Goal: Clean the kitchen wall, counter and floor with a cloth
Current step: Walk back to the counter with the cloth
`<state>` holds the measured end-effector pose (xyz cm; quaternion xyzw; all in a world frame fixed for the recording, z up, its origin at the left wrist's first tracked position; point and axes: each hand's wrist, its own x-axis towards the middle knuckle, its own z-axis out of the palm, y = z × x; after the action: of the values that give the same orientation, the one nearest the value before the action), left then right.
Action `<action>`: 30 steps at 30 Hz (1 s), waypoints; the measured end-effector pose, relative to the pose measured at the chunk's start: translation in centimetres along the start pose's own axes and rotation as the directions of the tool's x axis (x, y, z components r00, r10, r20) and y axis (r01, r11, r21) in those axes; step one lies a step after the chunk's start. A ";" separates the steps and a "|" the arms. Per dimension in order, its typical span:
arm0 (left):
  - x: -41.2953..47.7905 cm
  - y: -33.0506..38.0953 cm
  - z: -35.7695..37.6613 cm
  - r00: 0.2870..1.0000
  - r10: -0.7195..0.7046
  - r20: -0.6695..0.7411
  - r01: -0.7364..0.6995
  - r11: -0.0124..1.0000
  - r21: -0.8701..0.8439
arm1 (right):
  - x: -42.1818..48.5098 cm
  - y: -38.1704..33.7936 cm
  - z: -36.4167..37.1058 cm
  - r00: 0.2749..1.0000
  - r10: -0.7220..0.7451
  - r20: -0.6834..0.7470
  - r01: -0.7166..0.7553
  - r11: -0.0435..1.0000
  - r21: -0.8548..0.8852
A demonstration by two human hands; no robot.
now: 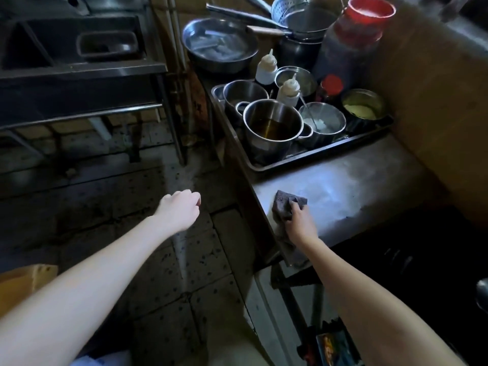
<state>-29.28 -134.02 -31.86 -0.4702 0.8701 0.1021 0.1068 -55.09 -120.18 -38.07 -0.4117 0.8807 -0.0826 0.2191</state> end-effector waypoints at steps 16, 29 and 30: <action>2.1 -5.8 -1.3 0.984 -0.177 0.020 0.178 0.982 -0.059 | 2.5 -7.5 3.3 0.871 -0.468 0.149 0.485 0.866 -0.120; 4.5 -20.2 -5.5 0.908 -0.414 -0.058 0.407 0.908 -0.103 | 9.7 -27.5 3.2 0.647 -0.749 0.143 0.762 0.641 -0.096; 5.2 -21.6 -6.0 0.902 -0.426 -0.069 0.417 0.902 -0.114 | 10.6 -29.2 3.1 0.631 -0.763 0.142 0.776 0.623 -0.102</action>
<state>-14.46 -151.45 -29.25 -0.6560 0.7458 0.0967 0.0633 -39.56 -147.02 -34.74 -0.7673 0.6134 -0.0829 0.1675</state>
